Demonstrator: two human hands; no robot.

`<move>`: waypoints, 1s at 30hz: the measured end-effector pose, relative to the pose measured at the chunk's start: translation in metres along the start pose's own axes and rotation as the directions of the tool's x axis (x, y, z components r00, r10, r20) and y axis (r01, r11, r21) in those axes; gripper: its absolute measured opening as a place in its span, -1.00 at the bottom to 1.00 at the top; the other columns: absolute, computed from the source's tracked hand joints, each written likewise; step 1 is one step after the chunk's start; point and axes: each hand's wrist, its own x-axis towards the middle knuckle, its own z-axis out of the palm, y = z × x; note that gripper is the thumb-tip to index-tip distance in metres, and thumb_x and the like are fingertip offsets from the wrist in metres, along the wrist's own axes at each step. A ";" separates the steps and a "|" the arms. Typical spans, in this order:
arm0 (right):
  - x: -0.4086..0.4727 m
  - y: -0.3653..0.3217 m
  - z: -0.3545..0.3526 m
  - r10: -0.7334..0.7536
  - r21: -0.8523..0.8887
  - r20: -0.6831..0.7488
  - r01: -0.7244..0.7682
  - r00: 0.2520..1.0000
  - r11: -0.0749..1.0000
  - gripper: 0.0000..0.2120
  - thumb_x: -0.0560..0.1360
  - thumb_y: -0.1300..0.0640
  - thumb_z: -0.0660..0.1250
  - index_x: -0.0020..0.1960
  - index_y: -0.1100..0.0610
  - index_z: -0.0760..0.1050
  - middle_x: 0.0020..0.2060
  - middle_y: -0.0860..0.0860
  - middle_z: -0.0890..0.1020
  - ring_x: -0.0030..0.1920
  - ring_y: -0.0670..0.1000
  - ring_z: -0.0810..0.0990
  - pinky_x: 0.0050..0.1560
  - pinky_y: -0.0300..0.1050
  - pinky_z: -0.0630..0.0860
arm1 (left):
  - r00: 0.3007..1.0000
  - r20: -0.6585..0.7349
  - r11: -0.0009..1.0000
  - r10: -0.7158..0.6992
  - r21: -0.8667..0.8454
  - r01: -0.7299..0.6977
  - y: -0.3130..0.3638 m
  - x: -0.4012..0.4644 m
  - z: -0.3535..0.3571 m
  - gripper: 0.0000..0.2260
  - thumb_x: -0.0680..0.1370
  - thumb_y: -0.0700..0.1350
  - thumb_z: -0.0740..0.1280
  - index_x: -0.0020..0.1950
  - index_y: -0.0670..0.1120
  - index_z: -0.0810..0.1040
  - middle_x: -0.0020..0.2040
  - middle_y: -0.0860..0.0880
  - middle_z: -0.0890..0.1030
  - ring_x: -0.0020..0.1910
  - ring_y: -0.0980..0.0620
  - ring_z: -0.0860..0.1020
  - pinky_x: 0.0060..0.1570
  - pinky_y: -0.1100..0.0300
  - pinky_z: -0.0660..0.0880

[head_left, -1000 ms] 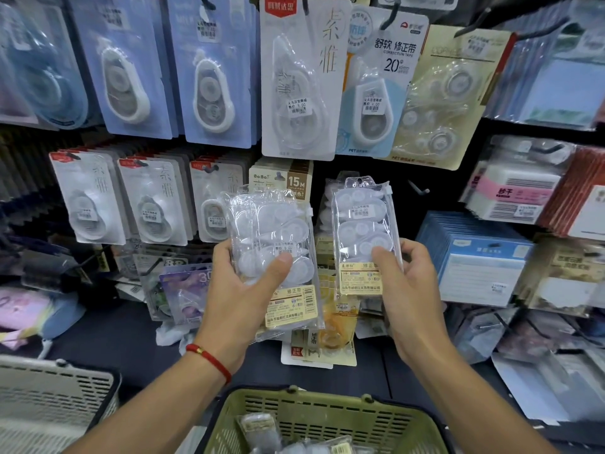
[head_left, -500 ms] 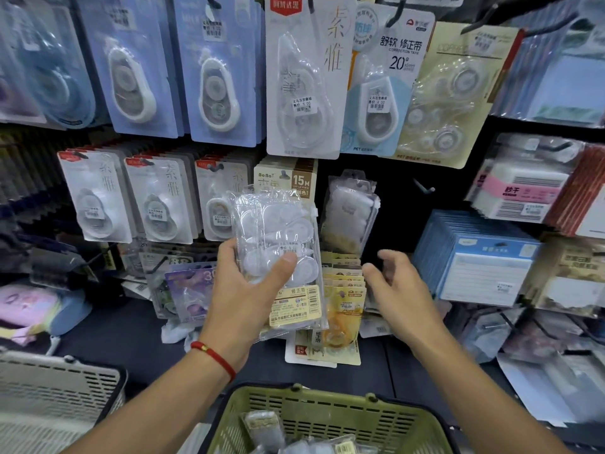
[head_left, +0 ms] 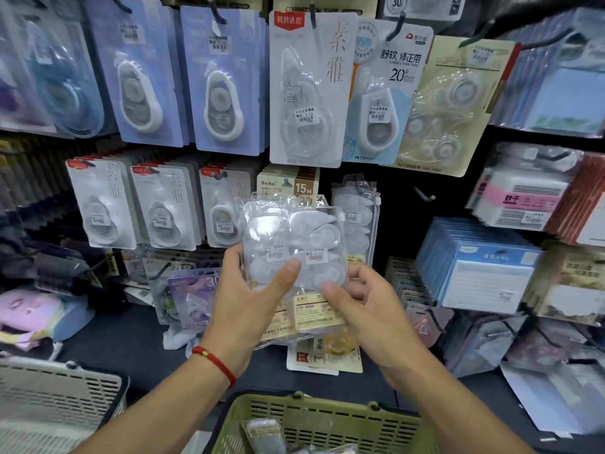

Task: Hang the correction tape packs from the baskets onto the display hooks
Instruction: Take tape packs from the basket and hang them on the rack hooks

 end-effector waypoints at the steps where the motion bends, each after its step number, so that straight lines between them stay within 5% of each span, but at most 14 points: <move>1: 0.001 0.001 -0.002 0.004 0.018 -0.026 -0.004 1.000 1.000 -0.79 0.62 -0.02 0.45 0.19 0.00 0.53 0.02 0.03 0.78 0.02 0.11 0.77 0.16 0.28 0.66 | 1.000 -0.007 1.000 0.001 0.008 -0.001 -0.001 0.001 -0.001 -0.15 0.17 0.40 0.65 0.34 0.10 0.47 0.17 0.11 0.73 0.15 0.08 0.71 0.19 -0.02 0.62; 4: 0.004 0.004 -0.010 -0.032 -0.006 -0.207 0.031 0.978 0.999 -0.83 0.47 -0.12 0.37 0.03 -0.13 0.50 0.00 0.11 0.73 0.02 0.20 0.72 0.11 0.39 0.62 | 0.999 -0.031 1.000 0.005 0.028 -0.004 -0.003 0.003 -0.001 -0.28 0.27 0.32 0.63 0.32 0.11 0.48 0.12 0.17 0.72 0.10 0.16 0.71 0.15 0.08 0.61; 8: 0.008 0.005 -0.022 -0.031 0.028 -0.348 0.043 0.937 0.999 -0.85 0.32 -0.19 0.28 -0.14 -0.20 0.49 -0.14 0.06 0.68 -0.07 0.22 0.66 -0.05 0.21 0.59 | 0.999 -0.049 1.000 0.014 0.023 -0.013 -0.005 0.005 -0.001 -0.41 0.30 0.22 0.58 0.26 0.12 0.49 0.08 0.19 0.73 0.05 0.17 0.72 0.04 0.18 0.59; 12: 0.013 0.007 -0.029 -0.026 0.057 -0.321 0.047 0.947 0.997 -0.84 0.44 -0.11 0.30 0.01 -0.16 0.50 -0.18 -0.11 0.72 -0.18 -0.09 0.69 -0.08 0.07 0.58 | 0.999 -0.046 1.000 0.013 0.021 -0.012 -0.006 0.005 -0.001 -0.42 0.32 0.21 0.58 0.26 0.13 0.49 0.08 0.19 0.73 0.04 0.16 0.73 0.04 0.16 0.60; 17: 0.014 0.007 -0.033 -0.045 0.061 -0.268 0.063 0.962 0.996 -0.75 0.46 -0.12 0.32 0.11 -0.09 0.51 -0.11 -0.08 0.74 -0.11 -0.07 0.73 -0.13 -0.05 0.61 | 0.999 -0.047 0.999 0.012 0.036 -0.011 -0.005 0.004 0.000 -0.41 0.32 0.26 0.61 0.25 0.15 0.49 0.09 0.19 0.73 0.05 0.16 0.72 0.08 0.12 0.60; 21: 0.014 0.004 -0.030 -0.023 0.079 -0.284 0.048 0.959 0.996 -0.65 0.43 -0.19 0.35 0.15 -0.08 0.53 0.03 0.05 0.73 0.06 0.11 0.73 0.17 0.28 0.64 | 0.999 -0.045 1.000 0.005 0.028 -0.003 -0.005 0.004 -0.001 -0.40 0.27 0.30 0.60 0.22 0.16 0.50 0.10 0.15 0.73 0.08 0.12 0.72 0.11 0.09 0.60; 25: 0.013 0.003 -0.028 -0.005 0.094 -0.316 0.037 0.949 0.995 -0.60 0.36 -0.26 0.36 0.14 -0.12 0.54 0.06 0.02 0.73 0.12 0.14 0.71 0.24 0.36 0.59 | 0.999 -0.036 1.000 0.006 0.015 -0.006 -0.005 0.004 -0.002 -0.38 0.27 0.30 0.60 0.24 0.17 0.50 0.11 0.15 0.74 0.07 0.13 0.73 0.06 0.14 0.61; 30: 0.019 0.011 -0.032 -0.014 0.019 -0.304 0.020 0.953 1.000 -0.65 0.65 -0.14 0.34 0.39 -0.07 0.45 0.04 -0.08 0.76 0.03 -0.05 0.75 0.04 0.04 0.64 | 1.000 -0.024 1.000 -0.003 0.003 0.003 -0.006 0.004 -0.003 -0.49 0.36 0.18 0.58 0.23 0.17 0.50 0.10 0.14 0.74 0.06 0.12 0.73 0.00 0.16 0.65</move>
